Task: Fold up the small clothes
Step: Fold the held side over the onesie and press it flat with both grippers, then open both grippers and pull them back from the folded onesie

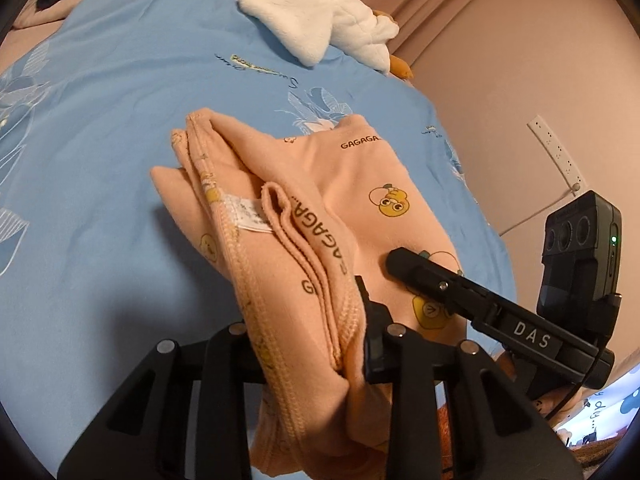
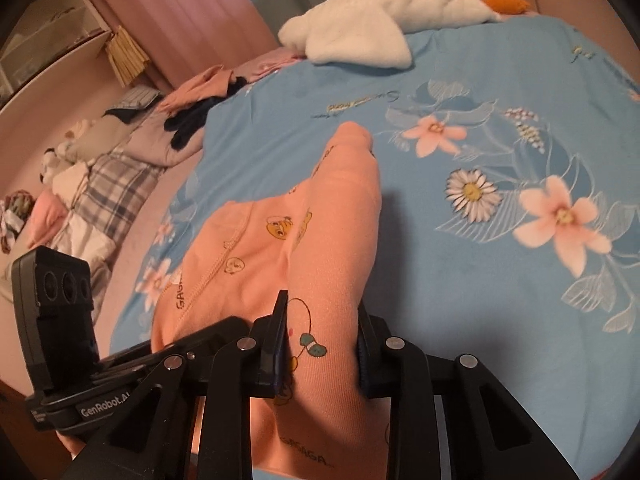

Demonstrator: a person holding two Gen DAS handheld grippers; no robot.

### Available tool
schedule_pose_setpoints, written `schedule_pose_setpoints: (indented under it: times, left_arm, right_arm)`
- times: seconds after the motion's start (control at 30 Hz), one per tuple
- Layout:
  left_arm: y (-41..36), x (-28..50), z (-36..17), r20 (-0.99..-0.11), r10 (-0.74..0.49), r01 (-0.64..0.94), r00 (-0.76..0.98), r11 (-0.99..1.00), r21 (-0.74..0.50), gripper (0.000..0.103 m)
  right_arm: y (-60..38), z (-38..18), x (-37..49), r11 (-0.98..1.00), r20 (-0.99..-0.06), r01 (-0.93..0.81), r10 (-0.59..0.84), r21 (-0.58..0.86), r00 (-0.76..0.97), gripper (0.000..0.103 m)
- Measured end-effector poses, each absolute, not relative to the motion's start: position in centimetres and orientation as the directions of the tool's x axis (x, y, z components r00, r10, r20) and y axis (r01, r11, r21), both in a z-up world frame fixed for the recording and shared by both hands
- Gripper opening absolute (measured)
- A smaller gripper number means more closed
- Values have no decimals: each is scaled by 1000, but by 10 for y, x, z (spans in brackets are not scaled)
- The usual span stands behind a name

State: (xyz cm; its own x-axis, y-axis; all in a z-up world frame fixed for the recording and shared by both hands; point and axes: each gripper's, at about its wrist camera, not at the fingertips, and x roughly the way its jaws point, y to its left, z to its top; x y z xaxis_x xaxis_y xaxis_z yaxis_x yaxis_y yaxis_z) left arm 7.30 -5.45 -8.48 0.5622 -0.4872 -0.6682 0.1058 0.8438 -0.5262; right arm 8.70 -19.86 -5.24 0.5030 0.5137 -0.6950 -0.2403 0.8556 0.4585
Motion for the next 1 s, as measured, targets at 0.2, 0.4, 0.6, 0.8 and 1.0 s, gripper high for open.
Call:
schedule_pose_setpoints:
  times: [0.2, 0.4, 0.6, 0.8, 1.0]
  left_arm:
    - [-72, 94, -104, -743, -444, 102, 501, 883, -458, 37]
    - [-74, 95, -101, -778, -404, 91, 482, 906, -414, 72]
    - [-68, 68, -65, -745, -323, 106, 584, 940, -325, 102]
    - [-63, 51, -34, -701, -306, 108, 644, 944, -313, 102]
    - [-61, 38, -25, -673, -355, 129, 649, 923, -363, 102]
  right_arm:
    - [-212, -74, 98, 895, -757, -154, 437, 418, 486, 29]
    - [-232, -69, 90, 914, -764, -93, 382, 394, 520, 51]
    - [-243, -24, 66, 939, -698, -106, 315, 326, 643, 84]
    - [-241, 5, 46, 952, -651, -138, 289, 273, 702, 88]
    - [-235, 9, 37, 958, -650, -147, 277, 247, 708, 89]
